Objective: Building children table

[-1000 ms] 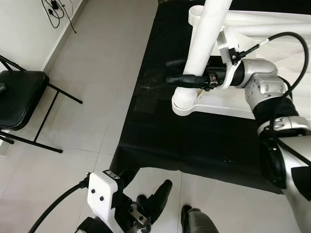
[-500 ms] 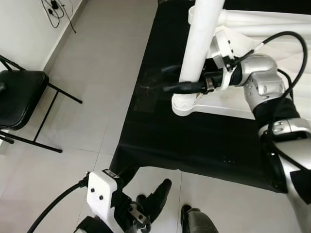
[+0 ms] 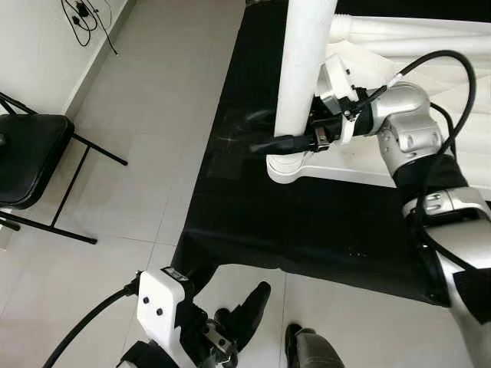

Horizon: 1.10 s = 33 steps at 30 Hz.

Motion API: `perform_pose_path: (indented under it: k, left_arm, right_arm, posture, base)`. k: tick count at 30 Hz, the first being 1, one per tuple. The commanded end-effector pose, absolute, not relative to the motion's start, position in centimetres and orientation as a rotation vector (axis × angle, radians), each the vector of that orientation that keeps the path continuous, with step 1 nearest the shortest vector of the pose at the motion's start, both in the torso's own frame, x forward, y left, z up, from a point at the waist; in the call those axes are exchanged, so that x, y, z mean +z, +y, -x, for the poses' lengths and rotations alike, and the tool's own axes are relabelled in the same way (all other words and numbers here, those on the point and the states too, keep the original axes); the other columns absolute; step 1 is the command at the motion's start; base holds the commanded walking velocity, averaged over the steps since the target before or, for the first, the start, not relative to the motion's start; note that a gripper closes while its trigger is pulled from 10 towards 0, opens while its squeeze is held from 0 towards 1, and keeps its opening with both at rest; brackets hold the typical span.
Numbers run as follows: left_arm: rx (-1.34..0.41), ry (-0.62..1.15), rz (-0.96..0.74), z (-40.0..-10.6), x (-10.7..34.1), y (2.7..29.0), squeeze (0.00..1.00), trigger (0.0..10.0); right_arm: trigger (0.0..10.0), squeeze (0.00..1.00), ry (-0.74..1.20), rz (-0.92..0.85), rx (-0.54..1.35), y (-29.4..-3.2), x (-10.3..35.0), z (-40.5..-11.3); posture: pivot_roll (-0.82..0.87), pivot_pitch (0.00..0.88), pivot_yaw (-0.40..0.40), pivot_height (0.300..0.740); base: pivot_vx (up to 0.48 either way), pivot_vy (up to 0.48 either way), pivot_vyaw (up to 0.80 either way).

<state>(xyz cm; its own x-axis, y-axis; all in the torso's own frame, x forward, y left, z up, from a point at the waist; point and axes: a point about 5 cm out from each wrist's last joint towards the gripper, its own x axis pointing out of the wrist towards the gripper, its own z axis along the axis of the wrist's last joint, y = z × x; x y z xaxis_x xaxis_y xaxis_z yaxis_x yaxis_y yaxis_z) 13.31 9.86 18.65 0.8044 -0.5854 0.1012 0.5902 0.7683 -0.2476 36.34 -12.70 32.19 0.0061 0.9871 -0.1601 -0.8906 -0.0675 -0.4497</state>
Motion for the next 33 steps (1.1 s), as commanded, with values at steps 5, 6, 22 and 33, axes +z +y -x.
perform_pose_path:
  k: [5, 6, 22, 33]
  left_arm:
    - [-0.646, 0.003, 0.265, -13.0, 18.5, 9.8, 0.00, 10.0]
    - [-0.646, 0.003, 0.265, -13.0, 18.5, 9.8, 0.00, 10.0]
    - [-0.646, 0.000, 0.267, -13.1, 18.5, 9.8, 0.00, 10.0]
    - [-0.640, 0.000, 0.264, -13.2, 18.3, 10.0, 0.00, 10.0]
  right_arm:
    - [10.0, 0.00, -0.093, 0.424, 1.548, -11.5, 29.3, -37.0]
    - [10.0, 0.00, -0.093, 0.424, 1.548, -11.5, 29.3, -37.0]
    - [10.0, 0.00, -0.089, 0.361, 1.381, -12.1, 28.0, -37.5]
    - [10.0, 0.00, -0.039, 0.259, 0.761, -11.7, 23.5, -36.3]
  posture:
    - [0.12, 0.367, 0.068, 0.740]
    - [0.12, 0.367, 0.068, 0.740]
    - [0.11, 0.372, 0.068, 0.740]
    - [0.10, 0.366, 0.035, 0.740]
  base:
    - [0.000, 0.000, 0.00]
    - [0.000, 0.000, 0.00]
    - [0.000, 0.000, 0.00]
    - [0.000, 0.000, 0.00]
